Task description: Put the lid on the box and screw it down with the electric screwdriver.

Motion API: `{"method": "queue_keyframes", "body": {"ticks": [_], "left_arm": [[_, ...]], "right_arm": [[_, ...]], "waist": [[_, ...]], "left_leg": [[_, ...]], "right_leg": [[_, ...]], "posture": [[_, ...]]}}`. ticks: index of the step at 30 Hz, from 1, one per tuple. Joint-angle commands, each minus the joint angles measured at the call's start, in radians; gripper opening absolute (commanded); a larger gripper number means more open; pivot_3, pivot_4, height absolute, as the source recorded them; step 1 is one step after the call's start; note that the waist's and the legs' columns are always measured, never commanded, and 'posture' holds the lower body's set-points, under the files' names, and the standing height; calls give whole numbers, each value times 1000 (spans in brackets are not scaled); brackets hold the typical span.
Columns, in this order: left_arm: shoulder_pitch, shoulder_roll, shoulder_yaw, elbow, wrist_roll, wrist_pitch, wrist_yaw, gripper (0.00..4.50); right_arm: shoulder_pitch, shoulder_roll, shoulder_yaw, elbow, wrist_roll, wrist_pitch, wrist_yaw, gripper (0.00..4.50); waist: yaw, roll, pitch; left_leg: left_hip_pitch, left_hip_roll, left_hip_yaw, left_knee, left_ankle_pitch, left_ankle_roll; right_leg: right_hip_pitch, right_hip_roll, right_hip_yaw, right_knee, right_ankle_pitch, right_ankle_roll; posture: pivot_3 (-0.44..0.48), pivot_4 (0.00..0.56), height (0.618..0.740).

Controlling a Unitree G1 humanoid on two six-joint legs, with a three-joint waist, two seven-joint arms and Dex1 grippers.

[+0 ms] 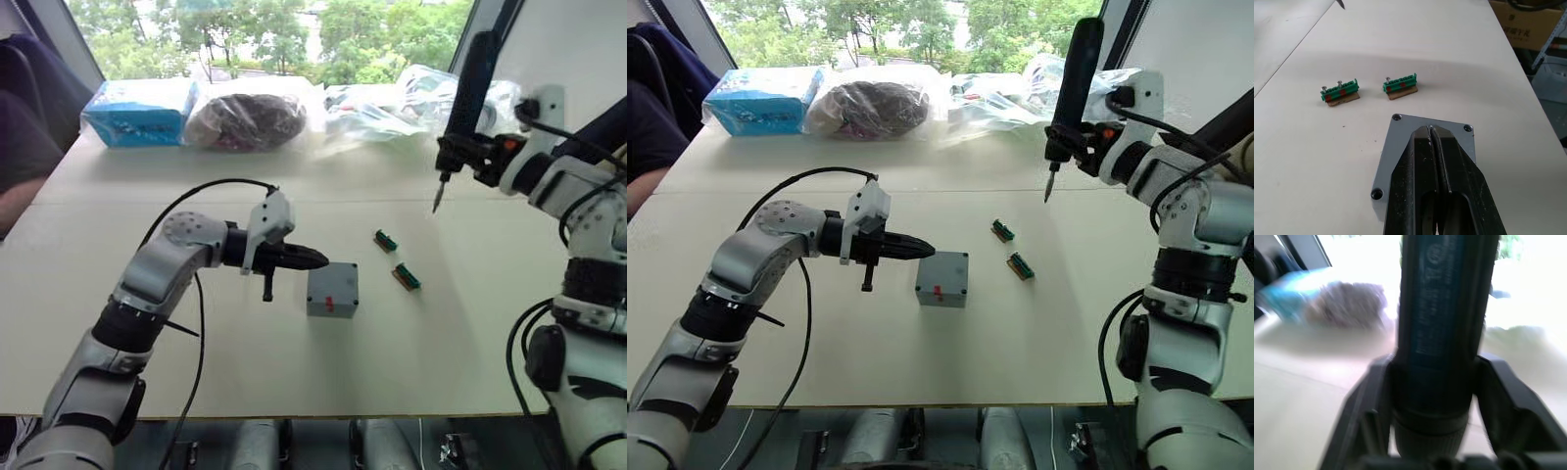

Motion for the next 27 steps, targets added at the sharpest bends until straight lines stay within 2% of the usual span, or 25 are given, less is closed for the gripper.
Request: {"method": "queue_keyframes", "body": {"ticks": [1,3,8,12,16,19,27], "left_arm": [[-26,-10,33,-8,-27,35,8,0],[-18,-6,21,-21,-18,47,10,0],[3,-21,-19,-5,39,15,27,0],[1,-54,-29,12,50,13,42,0],[1,-78,-43,25,69,4,51,0],[8,-66,-105,58,135,-34,36,0],[23,-67,-114,81,169,-56,30,0]], "right_arm": [[70,141,-78,-288,249,25,-71,1832],[107,210,-56,-379,307,15,-120,1832],[206,258,62,-488,298,-46,-158,1832],[291,214,150,-521,265,-97,-121,1832],[347,192,186,-518,262,-145,-98,1832],[380,177,233,-501,201,-207,-81,1832],[435,169,307,-473,119,-314,-68,1832]], "waist": [[-5,0,0],[-7,0,0],[-5,0,0],[-6,0,0],[-6,0,0],[-6,0,0],[-6,0,0]], "left_leg": [[0,-1,0,1,0,0],[0,-2,1,1,0,1],[0,-2,1,2,0,1],[0,-3,1,2,-1,2],[0,-3,1,2,-1,3],[0,-3,1,2,-1,3],[0,-2,1,2,-1,3]], "right_leg": [[0,-1,0,0,0,0],[0,-2,2,1,1,2],[-1,-2,2,1,1,2],[0,-2,2,1,1,2],[-1,-2,2,1,1,2],[-1,-1,2,1,1,2],[-1,-1,3,1,1,2]], "posture": [[0,150,740],[0,150,740],[0,150,740],[0,150,740],[0,150,740],[0,150,740],[0,150,740]]}}
